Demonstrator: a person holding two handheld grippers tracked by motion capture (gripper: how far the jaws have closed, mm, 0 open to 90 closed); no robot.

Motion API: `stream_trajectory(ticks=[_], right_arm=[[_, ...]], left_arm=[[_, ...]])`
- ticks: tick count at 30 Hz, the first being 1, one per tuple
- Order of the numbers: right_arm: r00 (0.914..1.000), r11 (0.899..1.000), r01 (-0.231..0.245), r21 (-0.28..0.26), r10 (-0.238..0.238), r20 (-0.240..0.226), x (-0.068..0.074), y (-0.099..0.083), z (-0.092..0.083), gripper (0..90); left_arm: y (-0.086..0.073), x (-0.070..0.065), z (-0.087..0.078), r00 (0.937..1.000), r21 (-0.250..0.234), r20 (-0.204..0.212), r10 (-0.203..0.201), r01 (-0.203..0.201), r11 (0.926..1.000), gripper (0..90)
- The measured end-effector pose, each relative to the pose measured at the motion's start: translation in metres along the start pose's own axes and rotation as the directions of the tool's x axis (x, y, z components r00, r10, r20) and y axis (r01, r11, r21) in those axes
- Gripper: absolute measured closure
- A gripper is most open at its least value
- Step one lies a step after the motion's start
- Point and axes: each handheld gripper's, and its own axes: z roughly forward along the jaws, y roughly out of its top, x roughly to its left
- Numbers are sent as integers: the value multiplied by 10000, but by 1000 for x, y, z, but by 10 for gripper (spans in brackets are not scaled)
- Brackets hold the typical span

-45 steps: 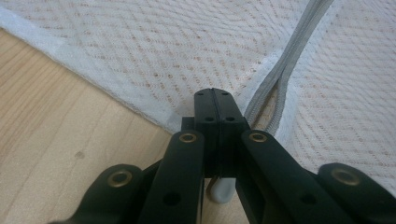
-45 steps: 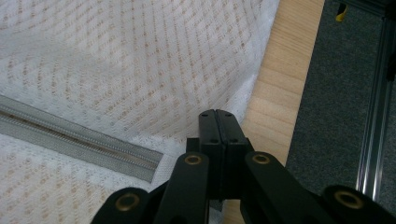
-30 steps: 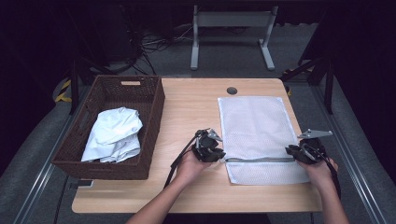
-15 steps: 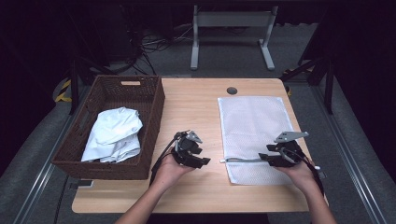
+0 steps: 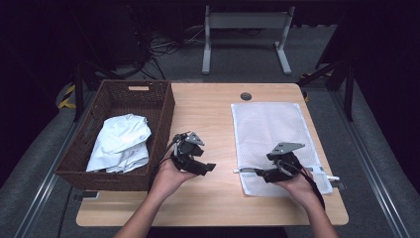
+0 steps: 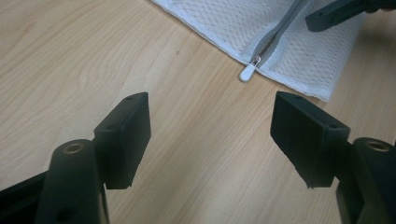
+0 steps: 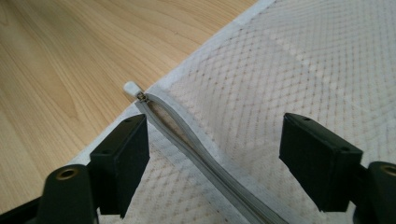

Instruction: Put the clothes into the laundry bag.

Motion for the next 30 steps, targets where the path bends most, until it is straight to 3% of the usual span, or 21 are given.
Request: stream_trajectory(ticks=[4, 19, 24, 30], right_arm=[[9992, 9991, 402, 106, -402, -3, 4, -2, 4, 222], [9973, 9973, 710, 176, -706, -219, 9, -3, 7, 182], [9986, 9986, 505, 167, -501, -194, 7, -3, 7, 141], [9988, 9986, 498, 186, -497, -47, 6, -4, 6, 113]], left_arm=[[3, 5, -15, 9999, -186, -76, -112, 111, 9998, 280], [1, 33, -76, 9945, -1010, -806, -669, 586, 9932, 263], [-6, 45, -88, 9891, -1063, -1113, -960, 842, 9908, 246], [-15, 59, -102, 9781, -1188, -1539, -1400, 1224, 9854, 228]])
